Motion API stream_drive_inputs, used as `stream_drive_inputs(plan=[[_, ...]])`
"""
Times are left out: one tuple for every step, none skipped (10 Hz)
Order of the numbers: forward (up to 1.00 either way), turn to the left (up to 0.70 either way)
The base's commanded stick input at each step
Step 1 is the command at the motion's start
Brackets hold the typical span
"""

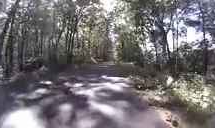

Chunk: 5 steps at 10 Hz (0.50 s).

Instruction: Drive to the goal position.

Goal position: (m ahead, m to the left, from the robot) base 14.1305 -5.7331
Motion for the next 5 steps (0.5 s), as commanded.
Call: stream_drive_inputs(plan=[[0.45,0.0],[0.45,0.0],[0.45,0.0],[0.45,0.0],[0.45,0.0]])
